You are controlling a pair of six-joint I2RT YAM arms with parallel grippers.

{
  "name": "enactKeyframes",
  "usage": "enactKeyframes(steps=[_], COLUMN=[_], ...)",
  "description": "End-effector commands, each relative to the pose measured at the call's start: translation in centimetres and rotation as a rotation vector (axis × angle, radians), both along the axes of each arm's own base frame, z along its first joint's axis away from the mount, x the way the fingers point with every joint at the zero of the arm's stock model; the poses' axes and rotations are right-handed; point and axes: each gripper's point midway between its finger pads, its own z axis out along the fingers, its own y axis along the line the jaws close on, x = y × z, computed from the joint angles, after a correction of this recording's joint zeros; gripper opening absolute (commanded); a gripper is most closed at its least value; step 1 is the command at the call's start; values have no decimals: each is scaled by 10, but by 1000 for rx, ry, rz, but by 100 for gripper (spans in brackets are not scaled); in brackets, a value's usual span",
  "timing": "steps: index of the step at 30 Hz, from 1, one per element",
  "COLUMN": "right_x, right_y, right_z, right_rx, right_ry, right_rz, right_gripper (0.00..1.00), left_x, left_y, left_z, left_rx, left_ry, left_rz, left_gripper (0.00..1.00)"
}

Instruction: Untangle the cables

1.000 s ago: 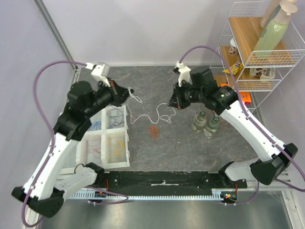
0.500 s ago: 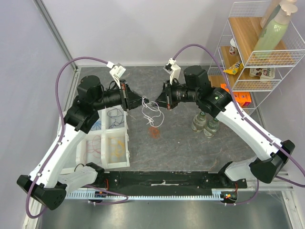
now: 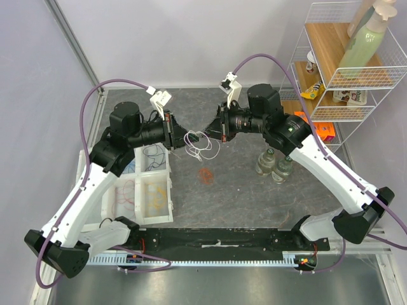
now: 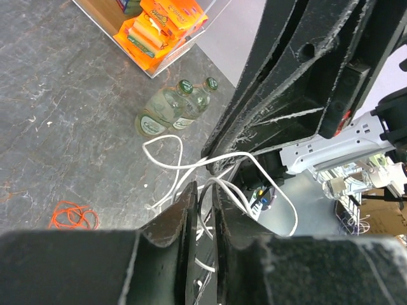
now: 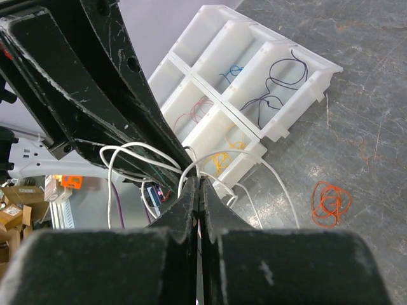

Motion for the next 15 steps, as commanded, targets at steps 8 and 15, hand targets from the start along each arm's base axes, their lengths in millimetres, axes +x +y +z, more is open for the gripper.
enactKeyframes(steps=[8,15], right_x=[-8,-14], right_y=[2,4], right_z=[18,24], right_rx=[29,40], right_ry=[-45,-51], right_rz=[46,73], right_gripper=[0,0], left_x=[-6,-3], left_y=[24,20], left_z=[29,18], left_rx=[-10,8], left_ry=[-197,-149], left_rz=[119,102], left_gripper=[8,10])
